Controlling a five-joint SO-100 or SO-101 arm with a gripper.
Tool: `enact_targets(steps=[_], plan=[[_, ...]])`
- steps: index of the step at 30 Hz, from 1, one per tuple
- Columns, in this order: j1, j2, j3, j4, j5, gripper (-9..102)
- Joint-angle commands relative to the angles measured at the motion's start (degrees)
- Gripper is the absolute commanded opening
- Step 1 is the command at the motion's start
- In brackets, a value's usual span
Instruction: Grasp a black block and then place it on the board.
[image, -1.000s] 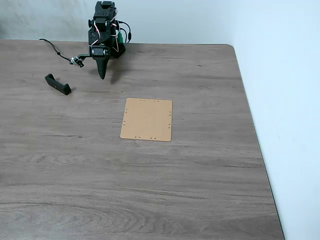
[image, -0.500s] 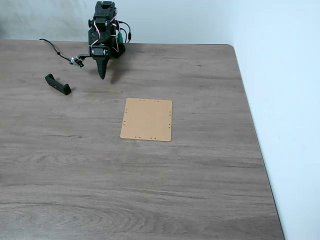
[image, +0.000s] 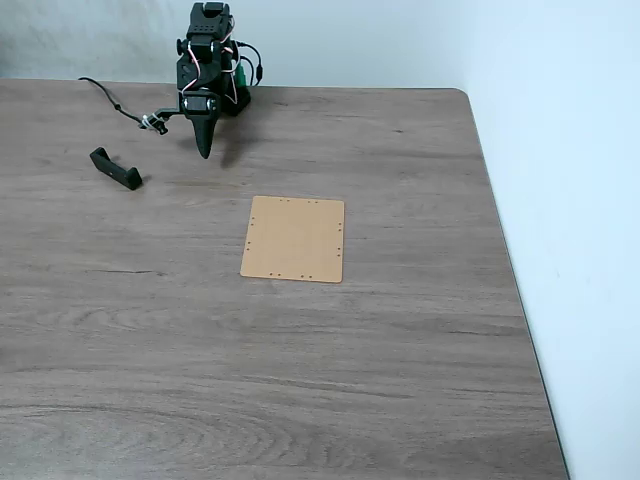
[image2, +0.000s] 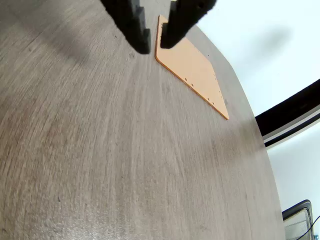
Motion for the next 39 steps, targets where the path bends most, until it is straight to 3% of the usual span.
enact_targets(steps=[1, 39], plan=[[-0.26, 0.97, 0.09, 0.79, -0.88, 0], [-0.35, 0.97, 0.18, 0.62, -1.76, 0]])
